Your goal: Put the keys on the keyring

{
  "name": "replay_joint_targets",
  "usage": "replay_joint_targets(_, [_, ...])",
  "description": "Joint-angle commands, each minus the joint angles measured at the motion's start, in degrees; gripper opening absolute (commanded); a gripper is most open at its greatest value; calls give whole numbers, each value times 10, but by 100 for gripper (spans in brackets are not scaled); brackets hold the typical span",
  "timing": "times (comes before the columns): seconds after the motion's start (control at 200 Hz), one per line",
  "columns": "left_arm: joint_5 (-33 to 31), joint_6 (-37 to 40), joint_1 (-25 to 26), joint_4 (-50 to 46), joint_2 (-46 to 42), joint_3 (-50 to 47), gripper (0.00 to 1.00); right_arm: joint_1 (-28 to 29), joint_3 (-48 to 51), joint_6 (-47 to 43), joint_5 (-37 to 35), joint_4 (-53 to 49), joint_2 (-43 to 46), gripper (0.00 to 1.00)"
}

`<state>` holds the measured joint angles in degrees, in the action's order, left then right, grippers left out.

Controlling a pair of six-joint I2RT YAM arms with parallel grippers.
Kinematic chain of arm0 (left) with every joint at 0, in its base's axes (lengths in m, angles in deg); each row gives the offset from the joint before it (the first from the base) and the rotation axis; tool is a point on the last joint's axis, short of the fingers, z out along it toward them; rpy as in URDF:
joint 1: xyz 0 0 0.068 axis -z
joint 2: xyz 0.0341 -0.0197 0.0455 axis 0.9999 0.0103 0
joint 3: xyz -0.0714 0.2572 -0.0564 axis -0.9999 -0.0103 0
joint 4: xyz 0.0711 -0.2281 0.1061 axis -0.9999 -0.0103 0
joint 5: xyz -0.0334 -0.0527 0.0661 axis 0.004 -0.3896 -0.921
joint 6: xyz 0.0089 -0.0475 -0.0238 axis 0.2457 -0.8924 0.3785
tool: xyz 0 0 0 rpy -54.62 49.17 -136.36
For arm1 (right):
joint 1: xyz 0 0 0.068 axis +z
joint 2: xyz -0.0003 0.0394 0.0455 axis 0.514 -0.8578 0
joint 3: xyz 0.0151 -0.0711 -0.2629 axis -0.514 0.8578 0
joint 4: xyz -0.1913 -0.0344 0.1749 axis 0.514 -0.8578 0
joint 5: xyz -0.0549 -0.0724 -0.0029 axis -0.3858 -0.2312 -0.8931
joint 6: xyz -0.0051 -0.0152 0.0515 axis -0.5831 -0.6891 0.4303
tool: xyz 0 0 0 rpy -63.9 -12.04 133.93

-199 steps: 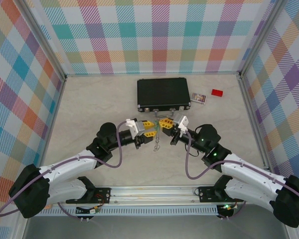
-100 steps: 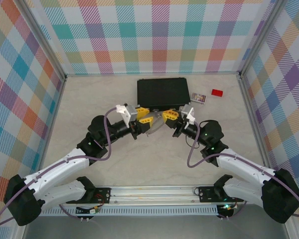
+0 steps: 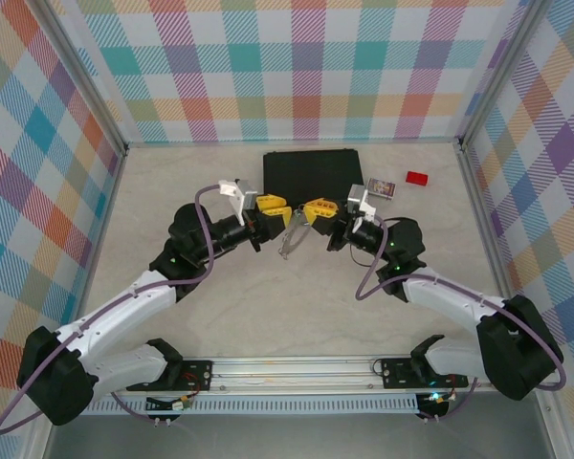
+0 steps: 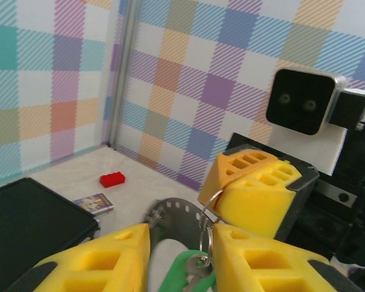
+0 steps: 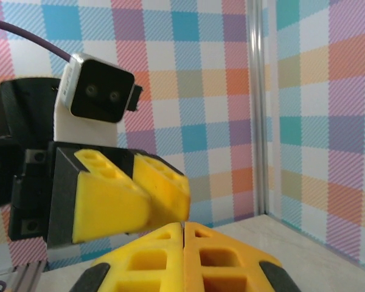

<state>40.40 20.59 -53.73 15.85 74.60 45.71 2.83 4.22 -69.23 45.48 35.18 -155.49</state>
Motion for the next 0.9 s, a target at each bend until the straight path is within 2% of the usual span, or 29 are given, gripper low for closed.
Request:
replay_joint_targets(0.0, [44, -27, -4, 63, -1, 3, 33, -2, -27, 36, 32, 60, -6, 0])
replay_joint_targets(0.36, [89, -33, -4, 100, 16, -4, 31, -1, -39, 57, 57, 53, -14, 0])
replay_joint_targets(0.545, [80, -24, -4, 108, 16, -24, 20, -2, -38, 57, 46, 52, -11, 0])
replay_joint_targets(0.625, [76, -22, -4, 113, 12, -34, 6, -2, -38, 57, 45, 52, -11, 0])
replay_joint_targets(0.685, [74, -21, -4, 115, 11, -38, 5, -2, -39, 57, 45, 52, -11, 0])
replay_joint_targets(0.74, [75, -19, -4, 115, 12, -41, 0, -1, -41, 59, 45, 54, -14, 0])
replay_joint_targets(0.895, [93, -18, -3, 122, 25, -40, 0, -2, -44, 62, 49, 60, -19, 0])
